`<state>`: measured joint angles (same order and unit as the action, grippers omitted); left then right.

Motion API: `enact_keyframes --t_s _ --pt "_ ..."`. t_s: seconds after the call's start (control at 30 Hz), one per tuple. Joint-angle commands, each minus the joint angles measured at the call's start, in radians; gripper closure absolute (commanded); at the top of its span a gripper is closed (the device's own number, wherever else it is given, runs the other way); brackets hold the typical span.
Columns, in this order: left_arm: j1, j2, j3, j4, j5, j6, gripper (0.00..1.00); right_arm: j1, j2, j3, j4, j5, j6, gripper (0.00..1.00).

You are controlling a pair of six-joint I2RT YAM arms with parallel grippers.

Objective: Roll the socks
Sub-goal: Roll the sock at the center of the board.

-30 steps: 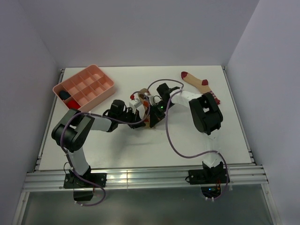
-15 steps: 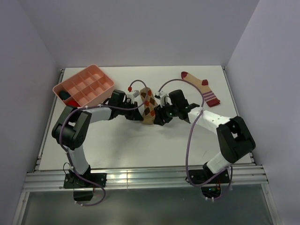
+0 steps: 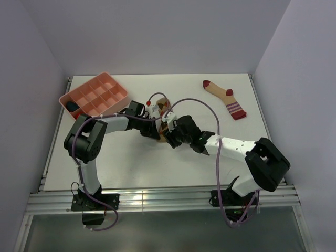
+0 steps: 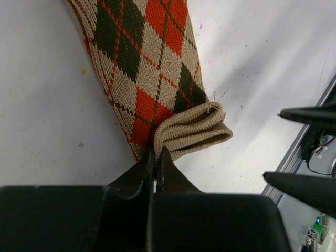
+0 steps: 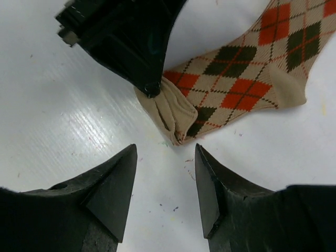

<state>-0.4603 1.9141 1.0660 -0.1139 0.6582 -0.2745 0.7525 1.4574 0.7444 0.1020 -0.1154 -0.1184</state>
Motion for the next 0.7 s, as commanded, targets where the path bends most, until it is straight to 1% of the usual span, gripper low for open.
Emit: enact_keyframes --t_s 0.0,0.1,0.3,0.53,0.67 --pt "-0.006 0.036 0.048 -0.105 -0.057 0.034 1.00 0.067 -0.032 -0.016 0.102 0.189 -0.069 0.45" --pt "-0.006 0.042 0.077 -0.161 -0.089 0.052 1.00 0.125 -0.016 -0.019 0.123 0.252 -0.111 0.46" --pt "-0.006 0.075 0.152 -0.266 -0.112 0.090 1.00 0.195 0.069 0.048 0.073 0.306 -0.197 0.49" --pt "-0.021 0.083 0.175 -0.280 -0.109 0.115 1.00 0.223 0.142 0.092 0.035 0.349 -0.250 0.53" --pt "-0.038 0.102 0.201 -0.306 -0.123 0.126 1.00 0.228 0.165 0.108 0.027 0.367 -0.270 0.53"
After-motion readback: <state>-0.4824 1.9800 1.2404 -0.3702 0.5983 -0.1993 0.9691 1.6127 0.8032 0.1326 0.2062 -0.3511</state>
